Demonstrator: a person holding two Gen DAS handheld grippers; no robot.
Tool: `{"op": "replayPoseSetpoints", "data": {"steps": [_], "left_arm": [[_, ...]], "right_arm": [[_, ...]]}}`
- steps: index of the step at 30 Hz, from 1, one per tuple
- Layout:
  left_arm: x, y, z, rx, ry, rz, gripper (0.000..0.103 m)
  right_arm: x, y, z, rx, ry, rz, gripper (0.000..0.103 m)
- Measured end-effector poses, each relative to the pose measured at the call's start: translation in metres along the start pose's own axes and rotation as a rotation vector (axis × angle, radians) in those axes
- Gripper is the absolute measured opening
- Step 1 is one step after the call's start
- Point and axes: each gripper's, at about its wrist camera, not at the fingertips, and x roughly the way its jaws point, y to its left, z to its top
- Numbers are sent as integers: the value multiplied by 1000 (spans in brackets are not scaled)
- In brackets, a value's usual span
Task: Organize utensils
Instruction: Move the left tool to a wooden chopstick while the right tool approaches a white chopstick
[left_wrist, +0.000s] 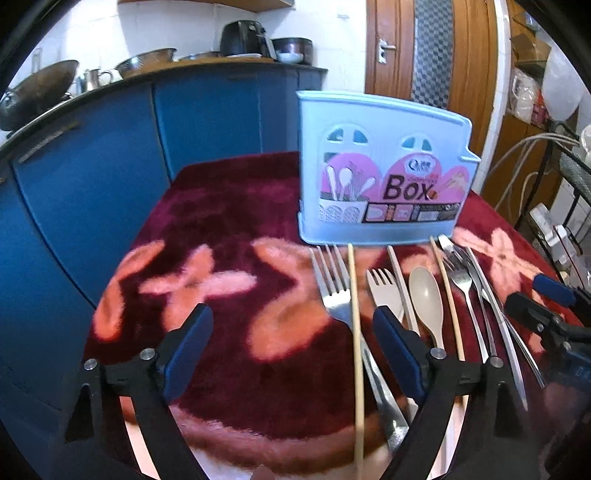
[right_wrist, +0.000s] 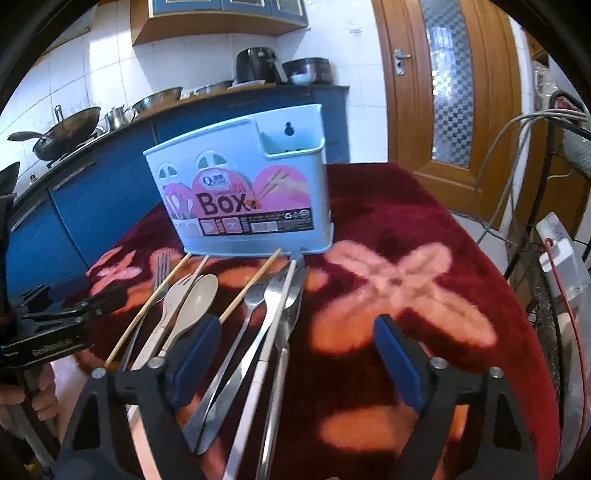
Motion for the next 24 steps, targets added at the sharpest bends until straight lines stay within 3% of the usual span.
{"op": "replayPoseSetpoints", "data": {"steps": [6, 15, 17, 21, 24], "left_arm": [[13, -9, 3, 19, 67, -45, 60], [39, -11, 8, 2, 161, -121, 46], [40, -9, 8, -6, 161, -127, 39], [39, -3, 9, -39, 171, -170, 22], [33, -1, 7, -55, 171, -192, 15]], "right_arm": [[13, 2, 6, -13, 76, 32, 59], [31, -3, 8, -6, 135, 60, 26], [32, -4, 9, 2, 137, 58, 14], [30, -9, 11, 26, 138, 82, 12], [28, -11, 11, 36, 143, 90, 10]]}}
